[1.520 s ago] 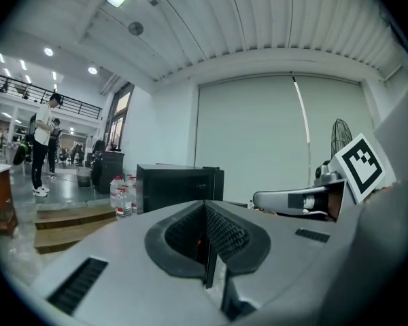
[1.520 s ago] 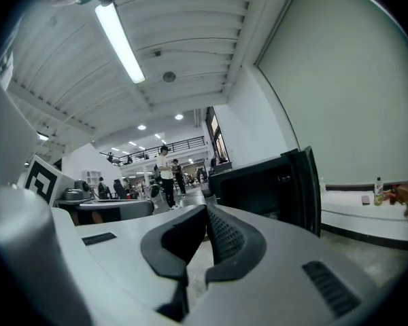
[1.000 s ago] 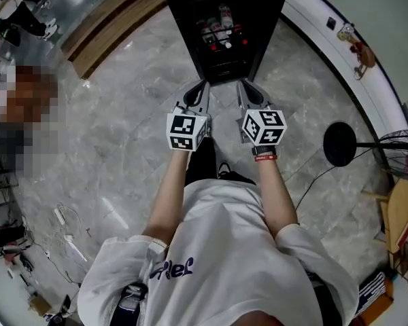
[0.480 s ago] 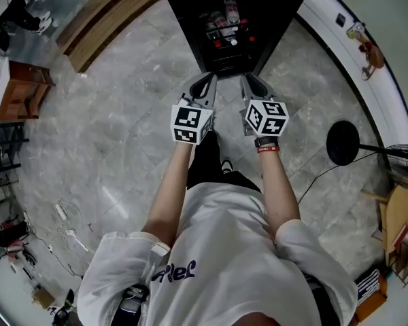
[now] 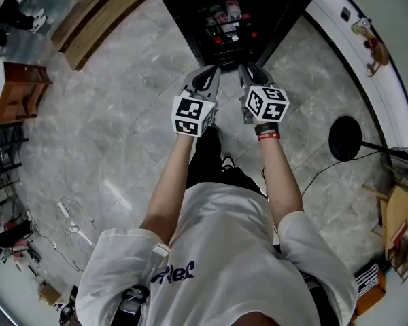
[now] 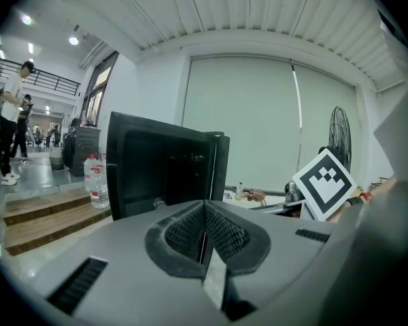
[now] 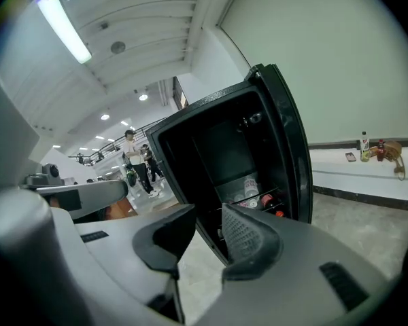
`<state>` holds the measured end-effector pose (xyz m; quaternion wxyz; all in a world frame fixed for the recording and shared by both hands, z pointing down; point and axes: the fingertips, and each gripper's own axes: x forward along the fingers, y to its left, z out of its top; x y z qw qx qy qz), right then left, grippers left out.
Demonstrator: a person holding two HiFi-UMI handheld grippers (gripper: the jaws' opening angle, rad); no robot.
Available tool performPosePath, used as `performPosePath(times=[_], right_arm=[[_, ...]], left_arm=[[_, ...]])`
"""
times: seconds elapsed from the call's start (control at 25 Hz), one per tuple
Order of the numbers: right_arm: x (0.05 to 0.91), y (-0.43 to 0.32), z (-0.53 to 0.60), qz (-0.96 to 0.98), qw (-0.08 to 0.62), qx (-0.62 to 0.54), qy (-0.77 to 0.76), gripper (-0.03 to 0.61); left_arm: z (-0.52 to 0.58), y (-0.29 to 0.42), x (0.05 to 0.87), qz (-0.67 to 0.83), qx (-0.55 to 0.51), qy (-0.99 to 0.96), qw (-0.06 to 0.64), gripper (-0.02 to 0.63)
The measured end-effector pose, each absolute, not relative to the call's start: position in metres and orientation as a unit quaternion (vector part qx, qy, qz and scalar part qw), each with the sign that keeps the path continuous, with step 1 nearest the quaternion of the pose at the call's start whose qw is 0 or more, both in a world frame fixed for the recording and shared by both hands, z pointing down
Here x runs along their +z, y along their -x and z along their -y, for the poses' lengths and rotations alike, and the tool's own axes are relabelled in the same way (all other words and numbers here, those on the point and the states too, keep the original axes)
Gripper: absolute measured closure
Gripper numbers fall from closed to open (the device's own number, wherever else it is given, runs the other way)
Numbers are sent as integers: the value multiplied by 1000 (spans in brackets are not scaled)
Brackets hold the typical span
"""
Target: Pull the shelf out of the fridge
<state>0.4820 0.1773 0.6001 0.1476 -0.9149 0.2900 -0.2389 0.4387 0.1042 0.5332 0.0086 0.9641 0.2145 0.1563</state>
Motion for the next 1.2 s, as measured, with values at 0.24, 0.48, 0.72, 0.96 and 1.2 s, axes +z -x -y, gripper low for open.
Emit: performPosePath(times=[0.24, 0.48, 0.72, 0.96, 1.2], right_arm=[[622, -514, -166, -290, 178, -250, 906, 430], [650, -547, -147, -286, 201, -259, 900, 404], [670, -580, -123, -286, 229, -262, 892, 377], [696, -603, -108, -283, 272, -274, 878, 360], [723, -625, -98, -262, 349, -282, 854, 322]], left_arm=[[-99, -458, 549, -226, 159, -960, 33, 597], [-85, -477, 568, -220, 160, -962, 7, 597], [-76, -495, 582, -223, 160, -962, 5, 597], [-66, -510, 593, -220, 157, -963, 10, 596], [-56, -521, 609, -218, 154, -964, 16, 597]])
